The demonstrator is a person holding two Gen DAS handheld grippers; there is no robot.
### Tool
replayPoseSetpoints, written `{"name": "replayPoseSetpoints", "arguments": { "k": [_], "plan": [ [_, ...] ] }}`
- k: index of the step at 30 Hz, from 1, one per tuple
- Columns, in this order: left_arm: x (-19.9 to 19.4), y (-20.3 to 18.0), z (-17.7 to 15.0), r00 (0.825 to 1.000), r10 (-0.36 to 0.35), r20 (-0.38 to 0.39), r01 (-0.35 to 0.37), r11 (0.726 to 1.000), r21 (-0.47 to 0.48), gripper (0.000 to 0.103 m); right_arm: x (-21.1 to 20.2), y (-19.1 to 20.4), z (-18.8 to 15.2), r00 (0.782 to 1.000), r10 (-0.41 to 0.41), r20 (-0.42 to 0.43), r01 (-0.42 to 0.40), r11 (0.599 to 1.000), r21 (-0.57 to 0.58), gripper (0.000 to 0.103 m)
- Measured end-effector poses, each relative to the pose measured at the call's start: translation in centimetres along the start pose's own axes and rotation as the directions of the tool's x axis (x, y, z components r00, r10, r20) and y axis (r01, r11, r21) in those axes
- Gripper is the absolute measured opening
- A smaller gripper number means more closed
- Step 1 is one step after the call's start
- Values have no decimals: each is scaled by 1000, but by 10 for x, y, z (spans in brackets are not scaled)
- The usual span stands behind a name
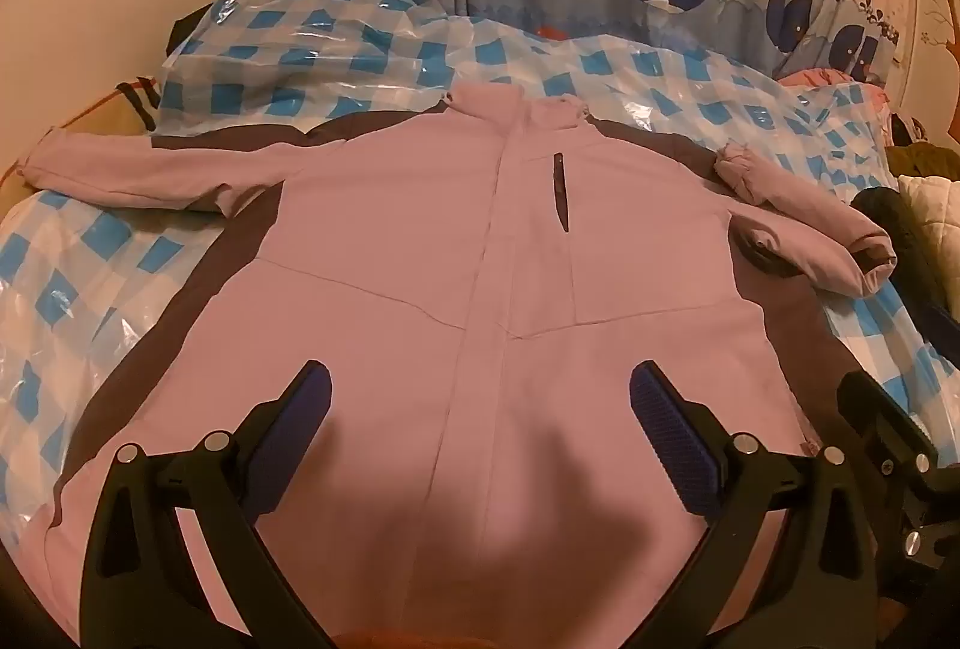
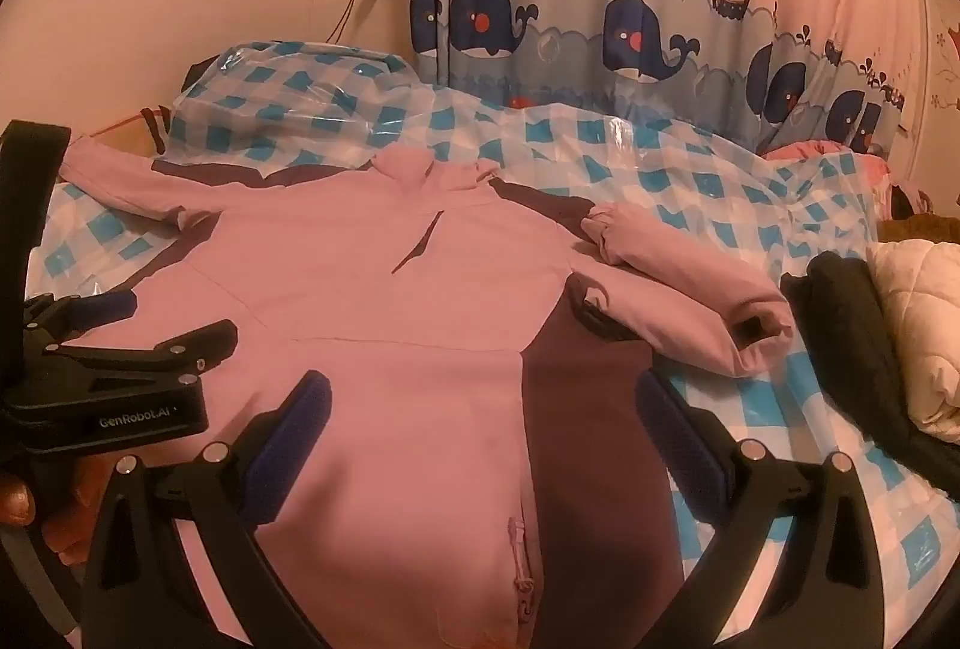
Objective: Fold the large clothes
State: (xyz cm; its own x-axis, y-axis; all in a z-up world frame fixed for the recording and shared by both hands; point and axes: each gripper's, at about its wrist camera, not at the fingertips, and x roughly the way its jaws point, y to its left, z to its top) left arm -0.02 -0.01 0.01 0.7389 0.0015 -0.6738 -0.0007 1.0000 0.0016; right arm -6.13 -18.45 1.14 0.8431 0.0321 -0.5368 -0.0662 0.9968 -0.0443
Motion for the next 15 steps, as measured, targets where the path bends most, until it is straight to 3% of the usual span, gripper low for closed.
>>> {"name": "replayPoseSetpoints", "arguments": {
  "k": [15],
  "plan": [
    [2,7,-1,1000,4,-6,-4,1000,5,96,2,-2,0,1000,7,-5,-7,1000,7,98]
  ]
}}
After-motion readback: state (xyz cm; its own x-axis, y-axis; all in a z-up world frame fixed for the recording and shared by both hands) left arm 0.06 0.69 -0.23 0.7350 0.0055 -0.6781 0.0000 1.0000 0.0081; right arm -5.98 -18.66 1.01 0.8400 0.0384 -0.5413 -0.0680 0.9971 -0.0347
